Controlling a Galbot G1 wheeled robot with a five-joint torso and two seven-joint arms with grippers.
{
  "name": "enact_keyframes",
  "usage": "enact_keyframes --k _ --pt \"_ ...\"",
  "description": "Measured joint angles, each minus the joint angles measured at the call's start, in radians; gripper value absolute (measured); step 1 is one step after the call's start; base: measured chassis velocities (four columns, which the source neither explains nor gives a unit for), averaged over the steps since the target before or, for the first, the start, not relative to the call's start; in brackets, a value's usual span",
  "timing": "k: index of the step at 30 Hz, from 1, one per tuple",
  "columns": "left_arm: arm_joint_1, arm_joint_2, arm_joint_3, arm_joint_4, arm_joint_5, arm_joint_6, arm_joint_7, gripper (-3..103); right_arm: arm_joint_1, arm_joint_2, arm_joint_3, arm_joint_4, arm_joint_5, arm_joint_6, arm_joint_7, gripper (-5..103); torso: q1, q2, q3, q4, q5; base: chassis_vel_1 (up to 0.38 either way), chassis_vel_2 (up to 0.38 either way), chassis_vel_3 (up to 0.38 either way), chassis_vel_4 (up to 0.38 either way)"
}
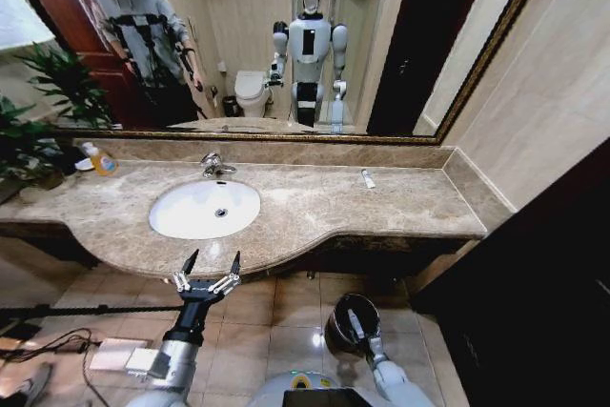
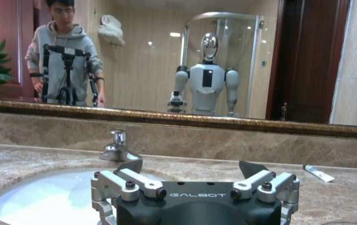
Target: Pick up the trash from the sink and place it in the trash bin.
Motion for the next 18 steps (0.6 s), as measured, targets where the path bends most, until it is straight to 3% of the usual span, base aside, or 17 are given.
enact_keyframes --k 4,14,18 --pt "0.0 0.0 0.0 0.0 0.0 0.0 0.0 100 0.001 0.001 0.002 -0.008 -0.005 0.005 0.004 57 0.0 0.0 0.0 0.0 0.0 0.0 0.0 0.0 0.0" --pt "0.0 0.0 0.0 0.0 0.0 0.0 0.0 100 -0.028 0.003 0.007 0.022 -0.011 0.012 0.015 100 0.0 0.0 0.0 0.0 0.0 0.0 0.0 0.0 0.0" --pt "0.0 0.0 0.0 0.0 0.0 0.0 0.0 100 -0.047 0.001 0.008 0.05 -0.009 0.009 0.015 100 0.0 0.0 0.0 0.0 0.0001 0.0 0.0 0.0 0.0"
